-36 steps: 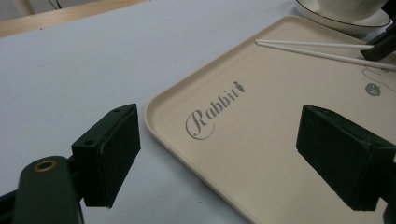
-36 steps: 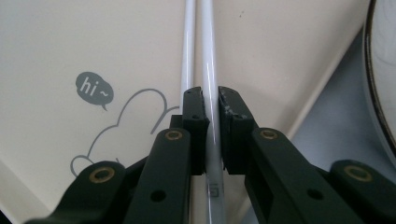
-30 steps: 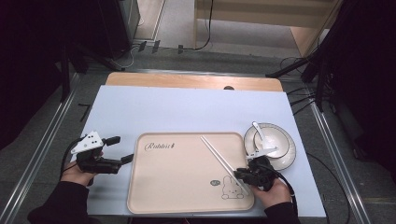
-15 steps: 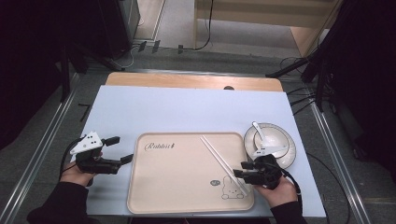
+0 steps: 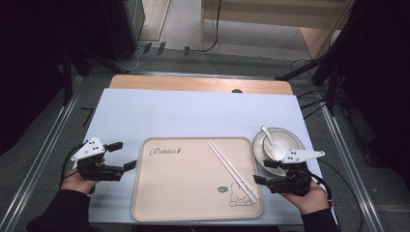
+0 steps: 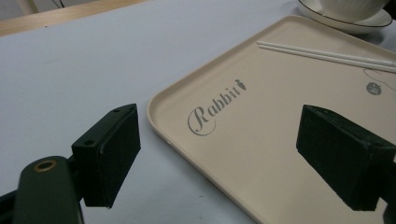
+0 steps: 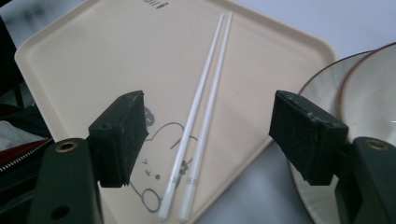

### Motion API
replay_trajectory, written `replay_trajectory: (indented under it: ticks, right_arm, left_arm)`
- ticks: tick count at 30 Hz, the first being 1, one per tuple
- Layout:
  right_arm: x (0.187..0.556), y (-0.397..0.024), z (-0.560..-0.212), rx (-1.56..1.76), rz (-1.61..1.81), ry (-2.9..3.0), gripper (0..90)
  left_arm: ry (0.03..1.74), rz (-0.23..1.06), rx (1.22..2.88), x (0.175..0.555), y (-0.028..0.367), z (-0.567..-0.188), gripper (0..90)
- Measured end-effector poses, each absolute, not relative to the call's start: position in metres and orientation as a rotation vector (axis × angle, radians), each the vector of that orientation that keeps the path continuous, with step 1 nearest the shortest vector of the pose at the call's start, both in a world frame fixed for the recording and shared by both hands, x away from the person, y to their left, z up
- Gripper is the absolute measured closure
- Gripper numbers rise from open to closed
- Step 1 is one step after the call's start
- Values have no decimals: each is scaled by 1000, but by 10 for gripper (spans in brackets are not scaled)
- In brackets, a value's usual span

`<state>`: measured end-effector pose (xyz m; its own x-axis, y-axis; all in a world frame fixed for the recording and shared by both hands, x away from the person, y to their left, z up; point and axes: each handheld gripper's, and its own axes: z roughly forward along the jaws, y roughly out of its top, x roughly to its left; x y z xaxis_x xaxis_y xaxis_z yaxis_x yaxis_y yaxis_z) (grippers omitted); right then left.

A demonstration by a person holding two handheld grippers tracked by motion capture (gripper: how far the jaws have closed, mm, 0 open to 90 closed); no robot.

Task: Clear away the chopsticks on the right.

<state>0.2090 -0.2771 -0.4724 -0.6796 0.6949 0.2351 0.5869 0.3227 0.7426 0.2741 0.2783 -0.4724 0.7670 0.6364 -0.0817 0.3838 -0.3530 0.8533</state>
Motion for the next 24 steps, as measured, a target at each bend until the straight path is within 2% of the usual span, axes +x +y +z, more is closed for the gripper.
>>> replay_trajectory:
  ticks: [10,24]
  right_arm:
    - [205,-316,-472,1202,1297,2340,247]
    - [204,-329,-474,1209,1319,2322,230]
  left_arm:
    - [776,328,1983,272,281,-472,142]
    - [781,330,1985,271,281,-472,142]
